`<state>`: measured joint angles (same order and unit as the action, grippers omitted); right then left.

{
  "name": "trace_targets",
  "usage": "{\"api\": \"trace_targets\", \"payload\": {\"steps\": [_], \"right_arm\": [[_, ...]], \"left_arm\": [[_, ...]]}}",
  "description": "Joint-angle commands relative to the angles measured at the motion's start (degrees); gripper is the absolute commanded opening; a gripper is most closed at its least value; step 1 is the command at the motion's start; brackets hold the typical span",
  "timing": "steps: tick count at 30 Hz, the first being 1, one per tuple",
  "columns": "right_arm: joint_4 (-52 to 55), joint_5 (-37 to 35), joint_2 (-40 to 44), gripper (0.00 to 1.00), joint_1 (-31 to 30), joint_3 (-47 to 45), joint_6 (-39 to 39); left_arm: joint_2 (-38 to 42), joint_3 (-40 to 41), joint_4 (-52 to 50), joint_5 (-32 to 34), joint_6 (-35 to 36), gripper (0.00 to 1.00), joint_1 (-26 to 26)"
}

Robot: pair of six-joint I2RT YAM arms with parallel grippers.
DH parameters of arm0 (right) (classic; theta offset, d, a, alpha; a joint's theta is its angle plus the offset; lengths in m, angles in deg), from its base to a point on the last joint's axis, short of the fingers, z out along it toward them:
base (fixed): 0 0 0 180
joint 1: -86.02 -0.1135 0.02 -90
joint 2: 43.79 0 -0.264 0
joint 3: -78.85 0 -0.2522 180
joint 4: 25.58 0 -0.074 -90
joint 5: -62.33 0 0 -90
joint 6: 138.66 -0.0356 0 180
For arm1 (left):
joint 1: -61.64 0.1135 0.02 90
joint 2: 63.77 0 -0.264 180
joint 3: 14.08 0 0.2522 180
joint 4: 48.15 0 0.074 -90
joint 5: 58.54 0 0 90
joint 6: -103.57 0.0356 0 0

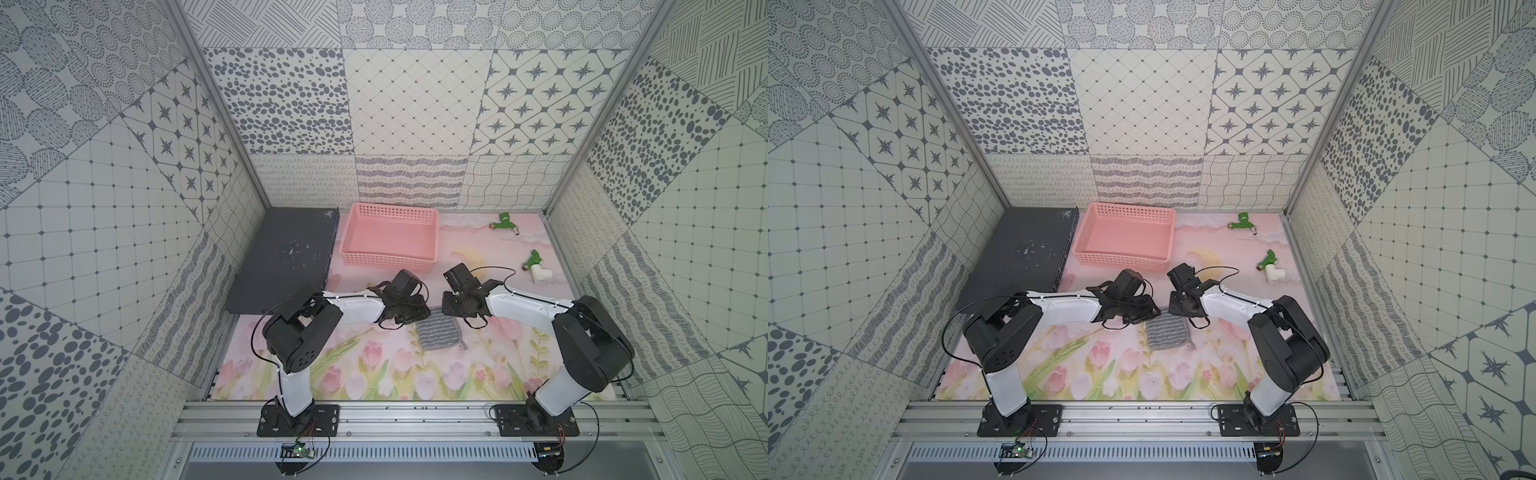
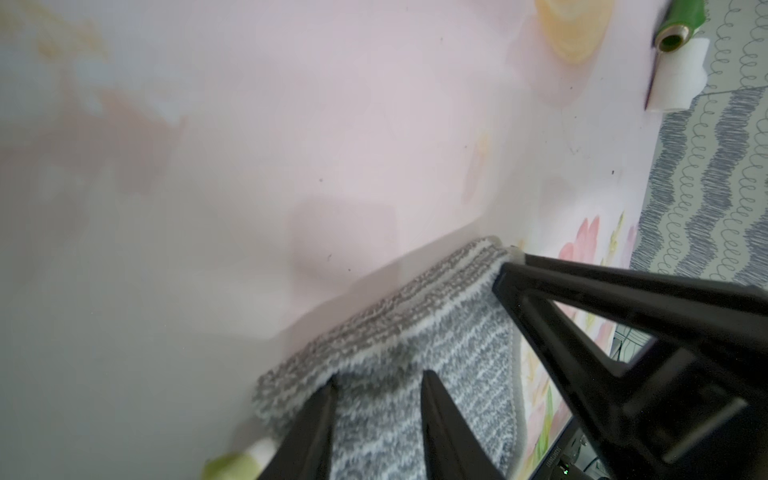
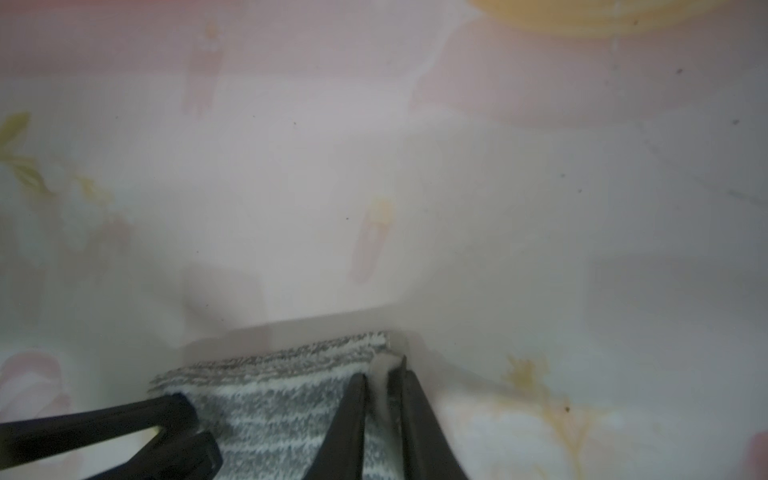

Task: Fold the square dishcloth
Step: Smooth out the cleaning item at the center of the board.

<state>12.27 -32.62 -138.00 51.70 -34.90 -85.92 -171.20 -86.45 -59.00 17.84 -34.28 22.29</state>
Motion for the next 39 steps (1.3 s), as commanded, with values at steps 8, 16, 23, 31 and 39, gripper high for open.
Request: {"api": "trace_targets", "payload": {"steps": [8, 16, 23, 31, 39], "right_arm": [[-2.83, 0.81, -2.19, 0.15, 1.18, -0.3, 1.02], [-2.08, 0.52, 1.51, 0.27, 2.22, 0.52, 2.82], [2.22, -1.63, 8.48, 0.39, 3.06, 1.76, 4.9], [3.9, -4.62, 20.78, 0.65, 5.58, -1.63, 7.97], [5.7, -5.99, 31.76, 0.95, 11.55, -4.36, 10.07]], "left_arm": [[0.29, -0.84, -0.05, 1.36, 2.39, 0.44, 0.92], [2.1, -1.84, -1.34, 2.18, 3.71, 0.55, 2.09], [5.94, -3.71, -5.78, 5.43, 5.95, 0.81, 2.3], [13.44, -3.7, -11.11, 10.84, 7.74, 0.99, 2.68], [23.4, 0.05, -15.44, 17.8, 8.89, 0.99, 5.22]]}}
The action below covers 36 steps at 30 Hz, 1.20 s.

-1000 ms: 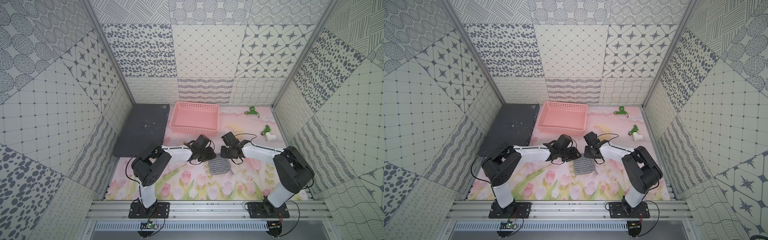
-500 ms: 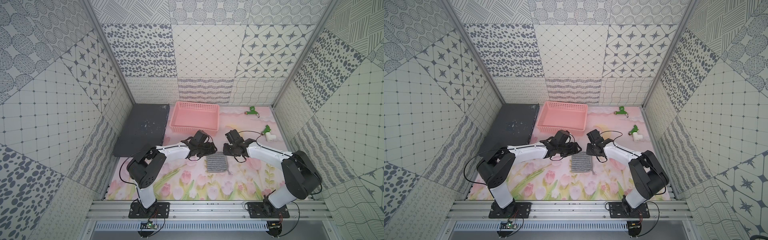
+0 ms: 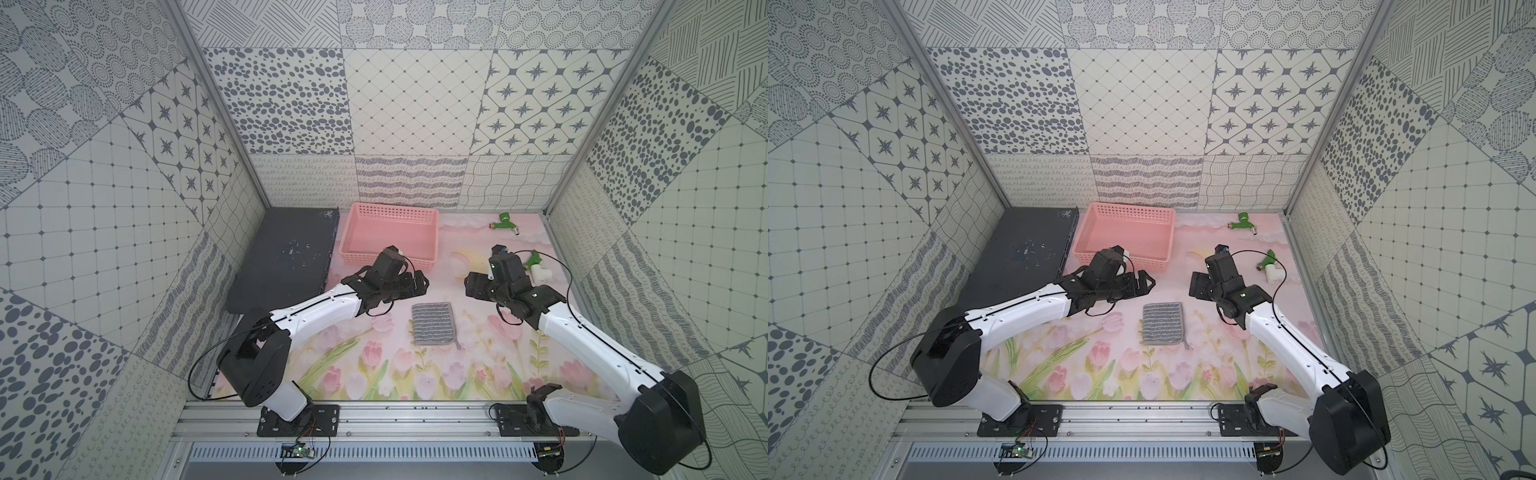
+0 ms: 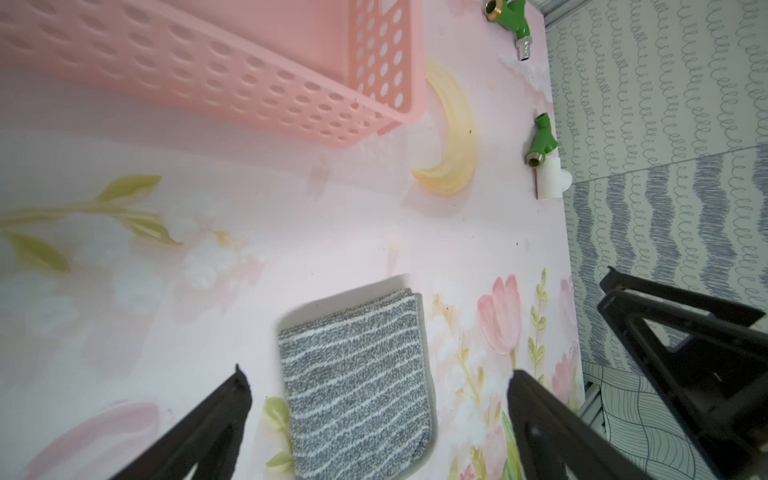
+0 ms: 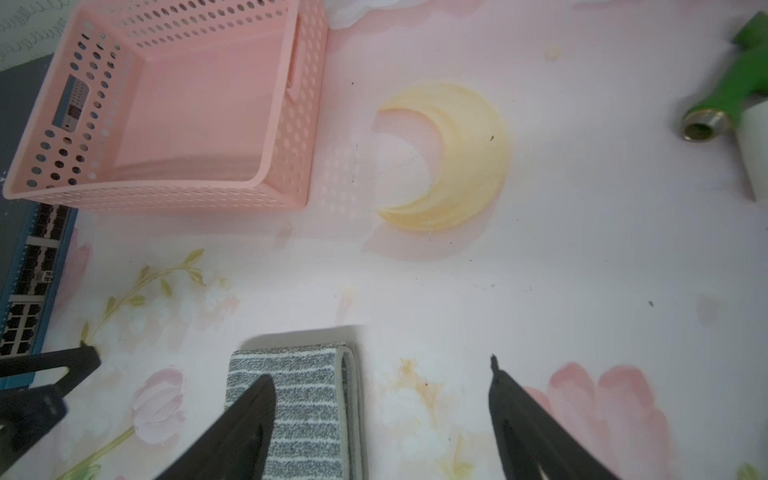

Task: Fold the square dishcloth
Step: Smooth out the cleaning item at the center of the board, then reset both arms

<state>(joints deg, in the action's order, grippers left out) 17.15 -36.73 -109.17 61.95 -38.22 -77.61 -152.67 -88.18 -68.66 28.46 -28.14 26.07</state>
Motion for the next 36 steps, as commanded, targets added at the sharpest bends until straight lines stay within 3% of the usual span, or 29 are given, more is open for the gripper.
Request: {"api": "trace_targets", "payload": {"steps": [1, 5, 11, 15, 30, 36], "right_arm": [[1.15, -2.24, 3.85, 0.97, 2.04, -1.01, 2.06], [1.94, -3.4, 5.96, 0.97, 4.85, -0.68, 2.89], [1.88, -10.54, 6.19, 0.97, 7.44, 0.05, 3.79], [0.9, -11.52, 4.6, 0.97, 10.02, 0.64, 4.63], [-25.3, -14.29, 1.93, 0.97, 12.8, -11.9, 15.38], [-46.33, -14.19, 1.16, 0.97, 13.57, -23.12, 22.24]], "left_arm": [[6.35, 2.47, -6.01, 8.17, 2.86, 0.99, 1.84], [11.87, 5.09, -7.56, 13.24, 4.21, 0.99, 3.22], [18.67, 8.35, -10.18, 25.61, 9.5, 0.99, 4.51], [21.71, 11.16, -8.83, 29.7, 12.93, 0.99, 6.43], [23.67, 18.83, 2.4, 27.8, 20.22, 0.99, 15.85], [23.37, 24.95, 14.04, 27.8, 23.07, 0.99, 17.79]]}}
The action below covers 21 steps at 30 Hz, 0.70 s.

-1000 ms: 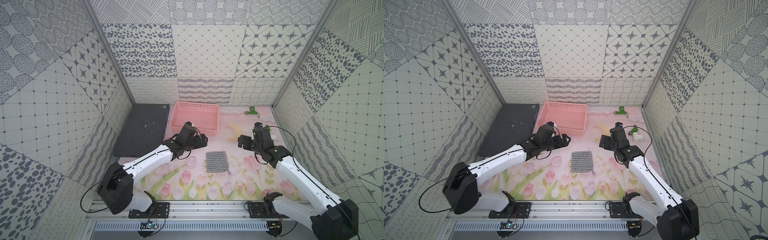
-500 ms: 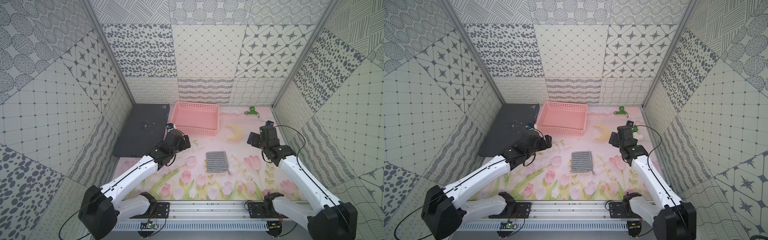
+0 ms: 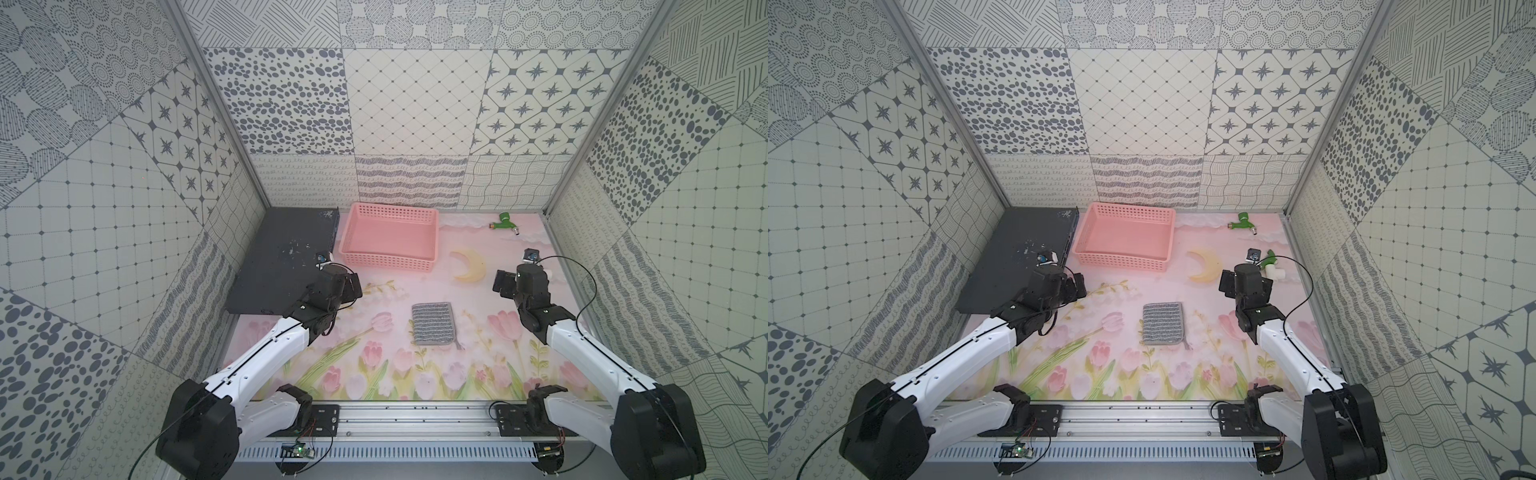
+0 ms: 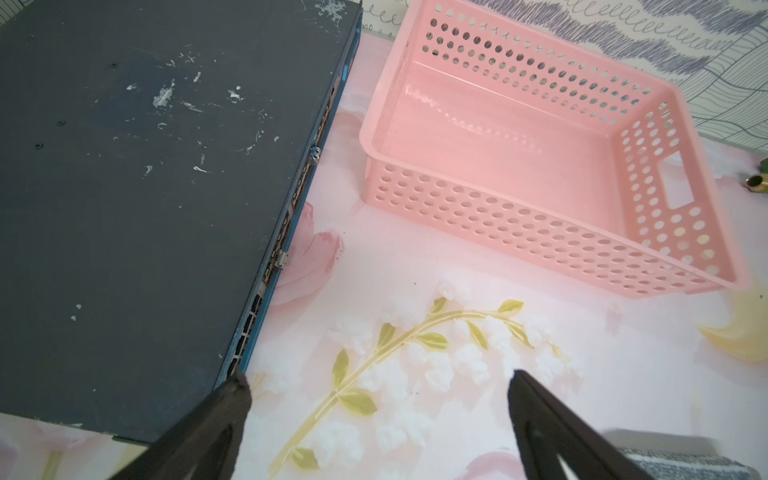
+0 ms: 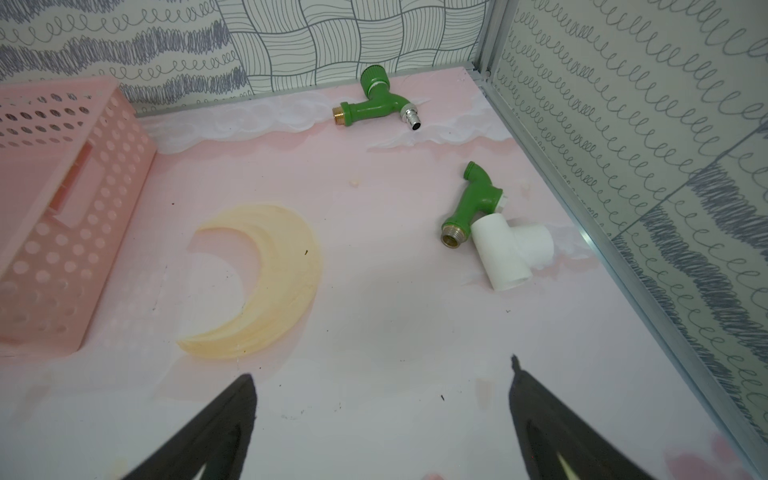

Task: Fold the square dishcloth
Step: Reset both arms

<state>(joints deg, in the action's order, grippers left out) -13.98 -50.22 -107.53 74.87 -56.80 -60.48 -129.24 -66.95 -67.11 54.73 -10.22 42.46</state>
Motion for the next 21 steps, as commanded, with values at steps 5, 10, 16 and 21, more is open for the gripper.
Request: {"api": "trace_targets", "payload": {"steps": [5, 10, 16, 21], "right_arm": [[-21.65, 2.38, -3.4, 0.97, 4.42, -7.11, 4.35], [-30.71, 5.47, -7.95, 0.97, 7.01, -9.96, 3.66], [-44.95, 9.04, -13.35, 0.97, 7.73, -12.58, 5.59], [-55.24, 11.76, -20.49, 0.97, 7.86, -14.02, 7.66]], "left_arm": [[-0.94, 7.92, 21.18, 0.8, 7.65, 0.99, 3.17], [-2.16, 9.9, 25.44, -1.36, 12.31, 0.99, 4.68], [-2.98, 13.5, 32.11, -5.72, 14.88, 0.99, 6.7], [-3.34, 15.24, 34.84, -7.56, 15.57, 0.99, 7.92]]}}
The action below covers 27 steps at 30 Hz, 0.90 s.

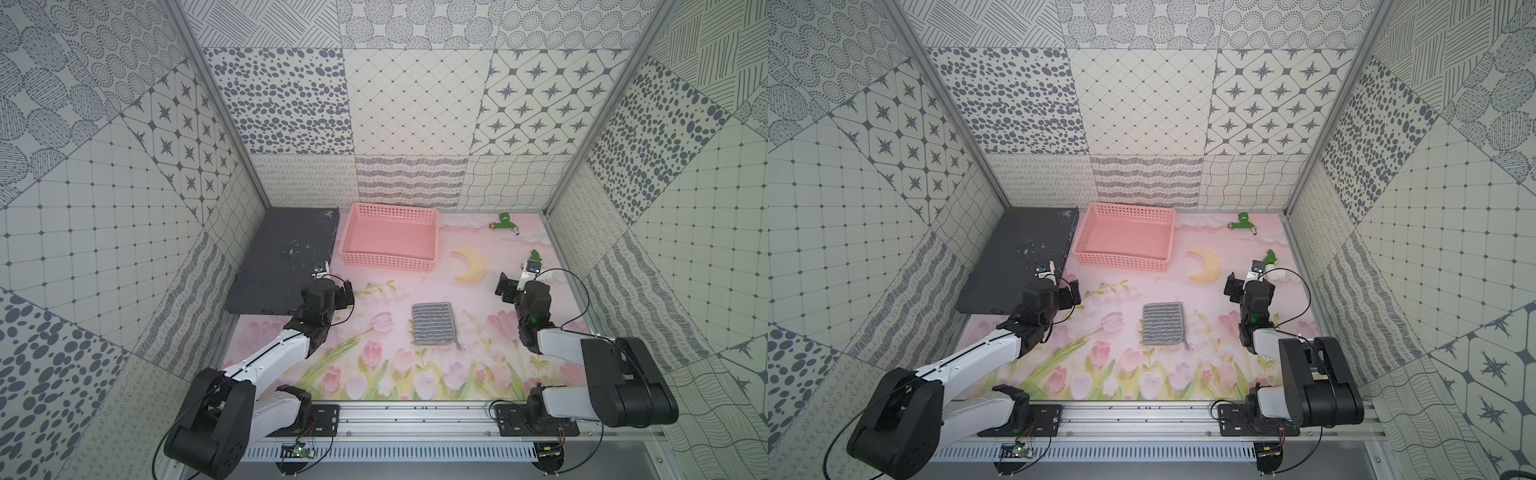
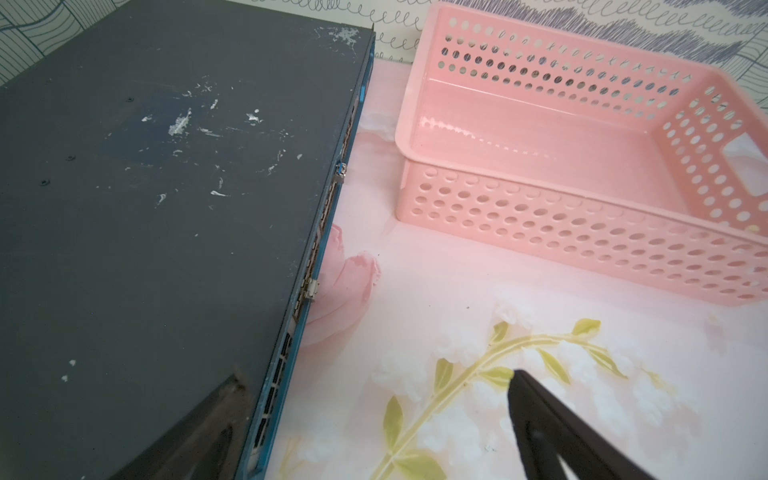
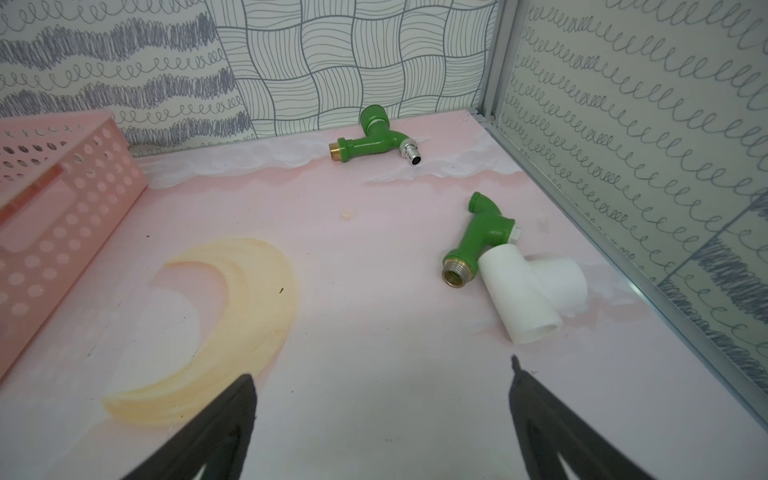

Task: Fold the square dishcloth
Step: Reset both arms

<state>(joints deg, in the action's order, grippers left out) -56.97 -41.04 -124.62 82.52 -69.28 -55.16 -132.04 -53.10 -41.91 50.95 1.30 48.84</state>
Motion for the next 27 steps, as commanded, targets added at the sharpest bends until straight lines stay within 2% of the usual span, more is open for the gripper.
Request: {"api": "trace_targets", "payload": {"steps": [1, 3, 6, 14, 18, 21, 27], "right_arm": [[-15.1, 2.76, -5.67, 0.97, 0.25, -2.01, 2.43], [-22.15, 3.45, -10.5, 0.97, 0.36, -2.56, 2.86], [-15.17, 5.38, -7.95, 0.97, 0.85, -1.05, 2.66], [-15.08, 1.17, -9.03, 0.97, 0.96, -0.16, 0.97], [-15.01, 1.15, -8.99, 0.97, 0.96, -0.15, 0.96], [-14.89, 1.07, -9.01, 0.97, 0.96, -0.03, 0.95], [-12.0, 1.33, -8.99, 0.97, 0.87, 1.57, 1.27]], "left_arm": [[-0.6, 1.61, 10.14, -4.16, 4.42, 0.99, 1.7], [-0.76, 2.38, 11.49, -5.31, 5.38, 0.99, 1.82], [-1.77, 4.12, 15.75, -7.3, 6.75, 0.99, 1.83], [-3.83, 5.95, 20.03, -11.16, 7.6, 0.99, 2.16], [-6.19, 10.06, 28.14, -9.46, 10.61, 0.99, 2.21], [-4.51, 12.37, 31.53, -7.19, 13.67, 0.99, 2.32], [-9.72, 12.24, 37.59, -11.96, 14.61, 0.99, 3.92]]}}
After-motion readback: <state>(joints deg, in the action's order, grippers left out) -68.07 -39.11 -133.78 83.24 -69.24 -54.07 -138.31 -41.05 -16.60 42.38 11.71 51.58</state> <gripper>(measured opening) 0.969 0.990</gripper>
